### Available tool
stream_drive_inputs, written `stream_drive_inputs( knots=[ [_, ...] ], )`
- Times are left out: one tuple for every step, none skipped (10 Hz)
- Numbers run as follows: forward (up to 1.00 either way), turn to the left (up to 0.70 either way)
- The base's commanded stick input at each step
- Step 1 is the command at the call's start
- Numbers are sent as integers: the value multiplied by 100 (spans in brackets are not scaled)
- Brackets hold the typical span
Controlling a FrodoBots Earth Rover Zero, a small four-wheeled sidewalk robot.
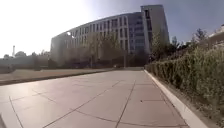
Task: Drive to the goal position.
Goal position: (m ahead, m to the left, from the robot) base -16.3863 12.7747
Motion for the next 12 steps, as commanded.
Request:
stream_drive_inputs(
  knots=[
    [4, 0],
    [4, 0],
    [4, 0],
    [4, 0],
    [4, 0],
    [4, 0],
    [4, 0],
    [4, 0],
    [4, 0],
    [4, 0],
    [4, 0],
    [4, 0]
  ],
)
